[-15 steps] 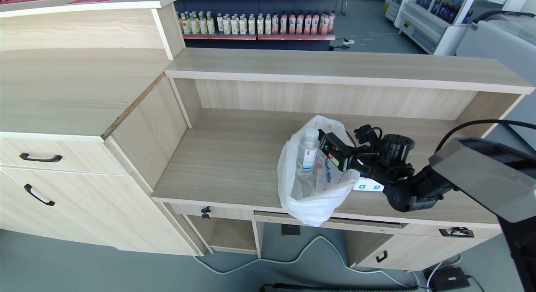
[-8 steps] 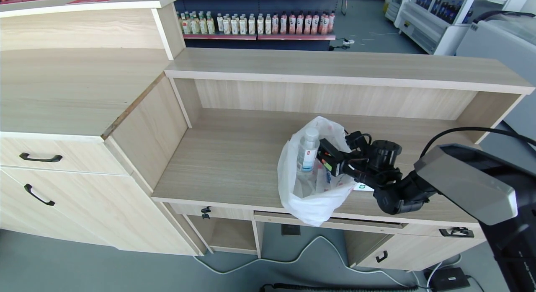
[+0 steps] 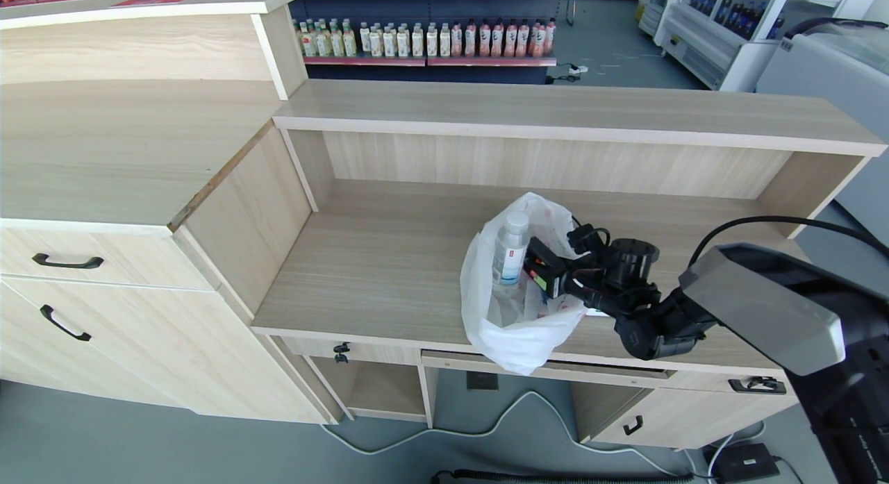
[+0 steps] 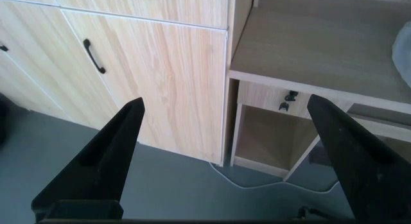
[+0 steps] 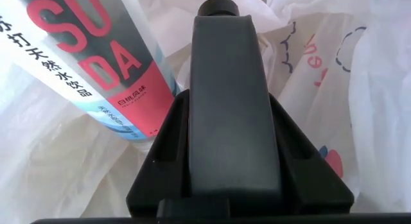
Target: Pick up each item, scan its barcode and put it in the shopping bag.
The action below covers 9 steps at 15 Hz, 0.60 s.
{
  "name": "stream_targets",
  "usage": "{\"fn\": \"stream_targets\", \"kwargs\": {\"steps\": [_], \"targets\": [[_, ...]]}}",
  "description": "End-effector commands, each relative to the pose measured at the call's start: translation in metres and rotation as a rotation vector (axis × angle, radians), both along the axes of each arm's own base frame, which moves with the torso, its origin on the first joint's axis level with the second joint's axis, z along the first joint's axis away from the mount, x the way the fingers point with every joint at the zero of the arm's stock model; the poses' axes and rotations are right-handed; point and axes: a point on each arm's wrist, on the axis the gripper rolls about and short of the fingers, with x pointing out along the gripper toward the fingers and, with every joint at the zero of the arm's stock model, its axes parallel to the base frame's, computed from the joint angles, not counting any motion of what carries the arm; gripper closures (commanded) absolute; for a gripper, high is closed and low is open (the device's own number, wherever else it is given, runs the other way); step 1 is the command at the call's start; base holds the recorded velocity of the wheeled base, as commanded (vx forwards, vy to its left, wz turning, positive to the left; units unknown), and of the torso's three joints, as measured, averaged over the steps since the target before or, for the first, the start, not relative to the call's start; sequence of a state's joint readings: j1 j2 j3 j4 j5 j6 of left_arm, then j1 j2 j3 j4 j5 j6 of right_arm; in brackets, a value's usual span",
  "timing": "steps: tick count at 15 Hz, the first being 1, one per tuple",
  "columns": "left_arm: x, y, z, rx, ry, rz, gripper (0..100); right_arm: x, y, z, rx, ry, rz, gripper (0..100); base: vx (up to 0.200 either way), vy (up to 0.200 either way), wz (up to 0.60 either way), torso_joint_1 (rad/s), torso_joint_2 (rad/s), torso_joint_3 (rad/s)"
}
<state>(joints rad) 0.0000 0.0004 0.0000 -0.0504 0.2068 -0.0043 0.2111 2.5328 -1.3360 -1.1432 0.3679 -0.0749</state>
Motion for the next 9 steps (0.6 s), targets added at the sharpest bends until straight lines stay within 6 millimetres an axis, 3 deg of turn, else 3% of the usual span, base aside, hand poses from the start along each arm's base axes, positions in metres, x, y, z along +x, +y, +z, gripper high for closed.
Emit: {"fn": "stream_targets", "kwargs": {"steps": [1, 9], "targets": [[0.0000, 0.0000, 0.0000, 0.000, -0.001, 0.000, 0, -0.0006, 0.0002, -0.0023, -0.002, 0.006, 0.001, 100, 0.000, 0.000, 0.00, 0.000, 0.00, 0.000], [0.0000, 0.0000, 0.0000, 0.000, -0.001, 0.000, 0, -0.0018, -0.0001, -0.0104, -0.020, 0.031, -0.001, 100, 0.000, 0.000, 0.00, 0.000, 0.00, 0.000]]}}
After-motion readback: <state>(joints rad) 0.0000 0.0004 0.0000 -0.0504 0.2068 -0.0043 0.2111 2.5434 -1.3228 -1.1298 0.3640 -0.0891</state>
